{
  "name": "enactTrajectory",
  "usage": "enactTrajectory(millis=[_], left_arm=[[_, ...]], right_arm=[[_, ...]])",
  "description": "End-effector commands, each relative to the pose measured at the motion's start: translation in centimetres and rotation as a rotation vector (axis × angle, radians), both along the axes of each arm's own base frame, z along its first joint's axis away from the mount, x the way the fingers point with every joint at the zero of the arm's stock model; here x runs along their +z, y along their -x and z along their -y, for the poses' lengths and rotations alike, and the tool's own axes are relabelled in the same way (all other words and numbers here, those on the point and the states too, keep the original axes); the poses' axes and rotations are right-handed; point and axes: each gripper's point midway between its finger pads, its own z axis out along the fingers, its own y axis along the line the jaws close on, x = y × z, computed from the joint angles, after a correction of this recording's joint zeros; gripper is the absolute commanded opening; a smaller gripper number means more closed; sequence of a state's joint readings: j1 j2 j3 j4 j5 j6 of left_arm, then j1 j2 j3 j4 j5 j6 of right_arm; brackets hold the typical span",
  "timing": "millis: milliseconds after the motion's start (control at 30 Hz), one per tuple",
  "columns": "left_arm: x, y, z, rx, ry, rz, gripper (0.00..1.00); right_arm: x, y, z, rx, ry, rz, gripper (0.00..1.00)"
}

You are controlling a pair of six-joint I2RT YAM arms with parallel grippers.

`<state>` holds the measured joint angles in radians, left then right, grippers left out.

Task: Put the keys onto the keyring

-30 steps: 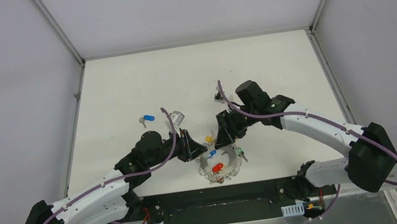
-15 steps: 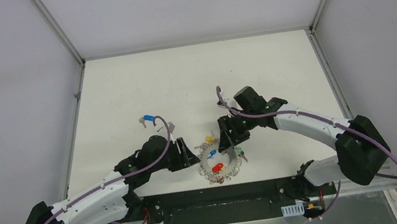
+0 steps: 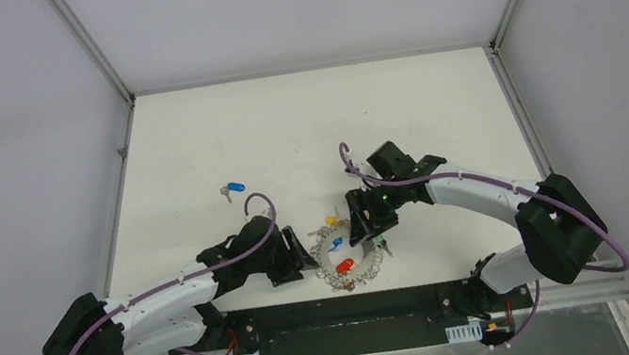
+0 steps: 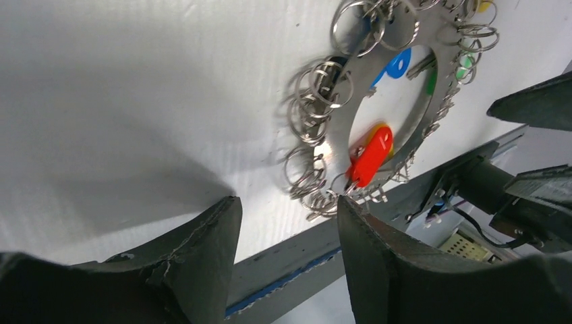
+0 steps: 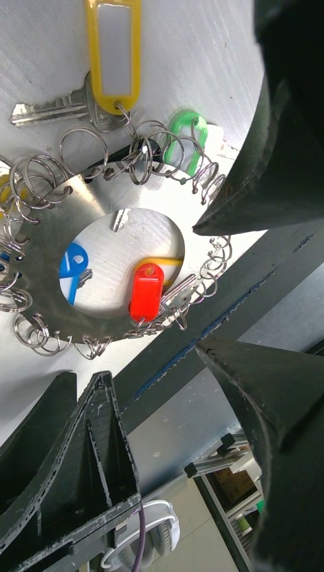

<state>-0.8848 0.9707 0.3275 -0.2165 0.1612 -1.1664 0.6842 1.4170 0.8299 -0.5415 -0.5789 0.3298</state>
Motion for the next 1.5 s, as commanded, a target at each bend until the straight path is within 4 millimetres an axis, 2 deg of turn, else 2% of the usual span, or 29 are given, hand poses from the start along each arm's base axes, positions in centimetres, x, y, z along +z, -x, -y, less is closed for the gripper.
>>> enactTrajectory(millis=[0, 133, 267, 367, 533, 667, 867, 967, 1067, 1133, 1267, 1467], left_arm=[[0.8, -0.4, 2.2, -0.028, 0.042, -0.02, 0.57], [0.5, -0.7, 3.5, -0.066, 0.032, -0.05, 0.57], [0.1, -0.7, 4.0, -0.083, 0.017, -0.072, 0.53], [0.1, -0.9, 4.1, -0.085, 0.016, -0.066, 0.45], [0.5, -1.2, 4.0, -0.081, 0.02, -0.041, 0.24], [0.8, -1.2, 4.1, -0.09, 0.022, -0.027, 0.12], [1.2, -1.4, 4.3, -0.124, 0.012, -0.002, 0.02], [1.3, -1.4, 4.3, -0.144, -0.011, 0.0, 0.09], [1.3, -1.3, 4.1, -0.164, -0.041, -0.003, 0.31], [1.4, -1.5, 4.0, -0.168, -0.058, 0.004, 0.37], [2.0, -2.0, 3.5, -0.149, -0.083, 0.038, 0.44], [2.6, -2.6, 2.0, -0.122, -0.126, 0.102, 0.47]], right_arm=[[0.4, -0.4, -0.5, -0.008, -0.01, 0.012, 0.6], [0.2, -0.2, -0.5, -0.005, -0.01, 0.008, 0.6], [0.2, 0.0, -0.4, -0.005, -0.014, 0.008, 0.6], [0.3, 0.1, -0.4, -0.005, -0.017, 0.008, 0.6], [0.3, 0.2, -0.5, -0.001, -0.032, 0.004, 0.6], [0.5, 0.2, -0.7, 0.006, -0.041, 0.005, 0.6], [0.7, 0.2, -0.9, 0.013, -0.052, 0.003, 0.6], [0.9, 0.3, -1.0, 0.019, -0.064, 0.006, 0.6], [1.1, 0.3, -1.1, 0.024, -0.076, 0.016, 0.6], [1.3, 0.3, -1.2, 0.025, -0.081, 0.019, 0.6], [1.4, 0.2, -1.2, 0.025, -0.085, 0.027, 0.6], [1.1, 0.1, -1.1, 0.015, -0.069, 0.025, 0.6]])
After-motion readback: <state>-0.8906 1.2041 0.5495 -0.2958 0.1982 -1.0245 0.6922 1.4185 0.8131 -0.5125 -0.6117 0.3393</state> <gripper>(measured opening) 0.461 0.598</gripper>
